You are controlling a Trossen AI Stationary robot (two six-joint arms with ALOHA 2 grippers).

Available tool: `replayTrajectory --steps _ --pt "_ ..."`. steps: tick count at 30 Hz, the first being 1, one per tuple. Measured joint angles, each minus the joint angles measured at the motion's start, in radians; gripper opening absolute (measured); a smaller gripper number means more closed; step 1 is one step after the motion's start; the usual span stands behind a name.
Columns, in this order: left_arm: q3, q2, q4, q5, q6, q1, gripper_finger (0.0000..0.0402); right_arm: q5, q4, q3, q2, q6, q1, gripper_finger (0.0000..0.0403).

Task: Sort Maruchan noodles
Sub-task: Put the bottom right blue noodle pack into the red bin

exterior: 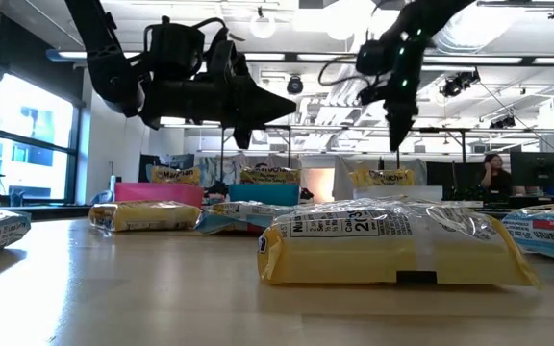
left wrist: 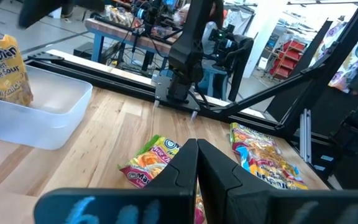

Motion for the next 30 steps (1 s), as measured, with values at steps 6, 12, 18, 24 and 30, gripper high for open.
replayTrajectory --steps 6,12,18,24,30 --pt "0.0 0.001 -0.041 0.0 0.007 0.011 0.0 0.001 -0.035 0.0 -0.146 0.016 0.048 0.0073" --pt "0.0 0.001 -0.068 0.0 0.012 0.021 0.0 -0.077 0.088 -0.153 -0.339 0.064 0.096 0.0013" --pt "0.0 0.001 -0.071 0.0 0.036 0.021 0.0 -0.107 0.384 -0.521 -0.553 0.22 0.184 0.0002" --pt "0.0 0.001 -0.08 0.0 0.036 0.019 0.0 -0.205 0.568 -0.77 -0.707 0.409 0.311 0.0001" --pt "0.0 0.001 -0.098 0.0 0.054 0.001 0.0 -0.375 0.56 -0.806 -0.768 0.537 0.419 0.0"
